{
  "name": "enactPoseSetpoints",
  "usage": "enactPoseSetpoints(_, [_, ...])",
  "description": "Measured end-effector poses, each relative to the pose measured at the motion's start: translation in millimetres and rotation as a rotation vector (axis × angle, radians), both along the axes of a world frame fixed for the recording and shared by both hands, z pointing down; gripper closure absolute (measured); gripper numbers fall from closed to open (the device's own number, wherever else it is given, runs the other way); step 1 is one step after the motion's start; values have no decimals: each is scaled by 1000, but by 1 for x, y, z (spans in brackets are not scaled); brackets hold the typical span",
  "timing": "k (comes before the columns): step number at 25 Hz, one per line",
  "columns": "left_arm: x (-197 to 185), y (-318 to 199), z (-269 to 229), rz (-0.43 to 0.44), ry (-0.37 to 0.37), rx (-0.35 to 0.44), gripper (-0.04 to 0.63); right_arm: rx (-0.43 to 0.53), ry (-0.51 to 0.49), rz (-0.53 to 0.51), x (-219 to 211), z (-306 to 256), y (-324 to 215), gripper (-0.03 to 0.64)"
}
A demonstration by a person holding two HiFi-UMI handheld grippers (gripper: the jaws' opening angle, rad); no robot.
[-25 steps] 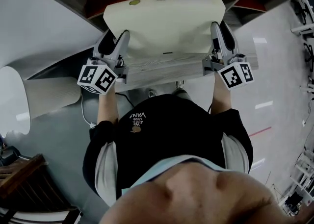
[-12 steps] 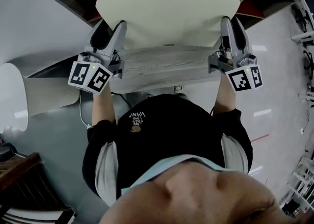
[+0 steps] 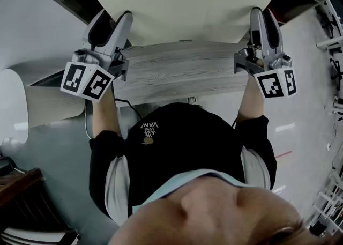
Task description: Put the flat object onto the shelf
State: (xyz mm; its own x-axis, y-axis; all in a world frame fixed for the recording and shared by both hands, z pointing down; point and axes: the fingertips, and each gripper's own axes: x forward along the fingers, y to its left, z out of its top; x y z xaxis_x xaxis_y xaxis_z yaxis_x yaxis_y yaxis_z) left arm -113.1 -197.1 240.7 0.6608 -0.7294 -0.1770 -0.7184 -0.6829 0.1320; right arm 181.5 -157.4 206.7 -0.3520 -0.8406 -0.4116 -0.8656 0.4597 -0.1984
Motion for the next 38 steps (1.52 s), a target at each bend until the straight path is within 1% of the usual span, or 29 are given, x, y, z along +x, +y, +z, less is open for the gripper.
enactPoseSetpoints(5, [-4, 10, -5, -14, -4, 62, 371, 72, 45, 1, -5, -5, 9, 518])
enactPoseSetpoints(7, [-1, 10, -22, -18, -13, 92, 371, 102, 58, -5, -3, -21, 8, 518])
enactPoseSetpoints(12, [24, -7, -89, -19, -48, 140, 373, 146, 72, -2, 23, -83, -10, 520])
enactPoseSetpoints(17, [26, -11, -116, -31, -54, 194, 374, 193, 86, -31, 23, -107, -19, 523])
enactPoseSetpoints(22, [27, -15, -139, -50, -58, 241, 375, 217, 96, -50, 23, -124, -29, 525])
enactPoseSetpoints(29, [32, -31, -164, -60, -58, 277, 377, 254, 100, -72, 25, -147, -48, 527])
enactPoseSetpoints(33, [35, -46, -173, -63, -46, 276, 379, 267, 113, -66, 28, -160, -61, 528])
enactPoseSetpoints(38, [51, -76, -193, -54, -22, 273, 382, 252, 112, -68, 43, -177, -96, 528])
